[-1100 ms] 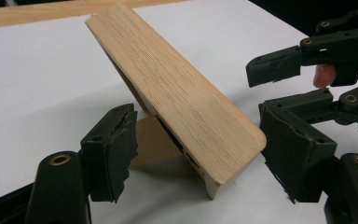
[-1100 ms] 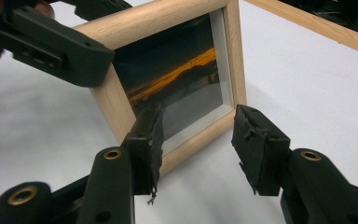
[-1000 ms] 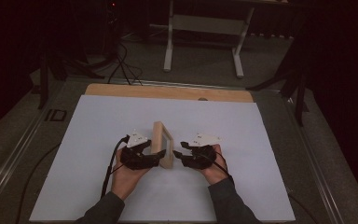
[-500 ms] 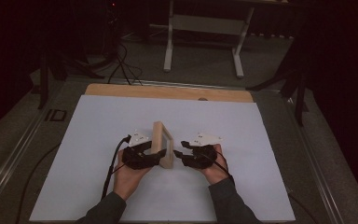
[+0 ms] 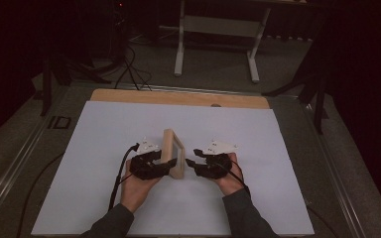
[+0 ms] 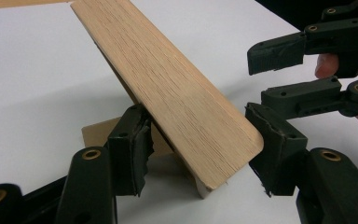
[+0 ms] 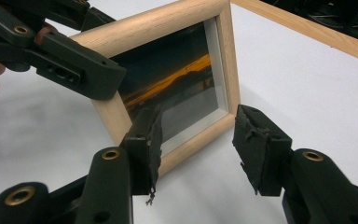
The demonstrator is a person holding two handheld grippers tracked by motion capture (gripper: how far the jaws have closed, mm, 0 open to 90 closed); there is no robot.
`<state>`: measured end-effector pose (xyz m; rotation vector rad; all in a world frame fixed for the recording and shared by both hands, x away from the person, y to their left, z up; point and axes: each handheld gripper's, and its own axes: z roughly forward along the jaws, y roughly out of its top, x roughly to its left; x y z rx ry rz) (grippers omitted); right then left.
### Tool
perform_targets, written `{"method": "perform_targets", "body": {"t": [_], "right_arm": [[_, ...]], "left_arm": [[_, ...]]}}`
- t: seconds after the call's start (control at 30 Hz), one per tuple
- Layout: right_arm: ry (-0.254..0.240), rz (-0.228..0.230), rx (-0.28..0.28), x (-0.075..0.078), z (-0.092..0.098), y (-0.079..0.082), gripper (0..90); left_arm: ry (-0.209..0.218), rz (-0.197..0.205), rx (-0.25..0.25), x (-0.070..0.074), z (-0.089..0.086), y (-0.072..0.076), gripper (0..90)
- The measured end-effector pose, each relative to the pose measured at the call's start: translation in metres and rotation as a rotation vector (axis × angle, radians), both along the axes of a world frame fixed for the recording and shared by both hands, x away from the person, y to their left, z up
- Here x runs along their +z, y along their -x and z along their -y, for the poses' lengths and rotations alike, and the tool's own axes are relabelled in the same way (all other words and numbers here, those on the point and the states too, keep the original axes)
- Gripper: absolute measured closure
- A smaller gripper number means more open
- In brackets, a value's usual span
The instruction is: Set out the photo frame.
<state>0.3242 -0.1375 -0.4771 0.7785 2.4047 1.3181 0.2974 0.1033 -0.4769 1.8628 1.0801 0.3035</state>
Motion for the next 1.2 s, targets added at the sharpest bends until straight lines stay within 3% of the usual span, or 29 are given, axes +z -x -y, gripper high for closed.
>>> {"method": "perform_targets", "body": {"t": [0.63,1.2], "right_arm": [[-0.022,0.008,-0.019,0.005,0.006,-0.002,50.8],[-0.057,0.025,-0.049,0.012,0.015,-0.003,50.9]], "left_arm": [[0.006,-0.004,-0.021,0.001,-0.002,0.000,52.4],[-0.011,0.020,-0.042,0.002,0.004,0.004,60.3]]}}
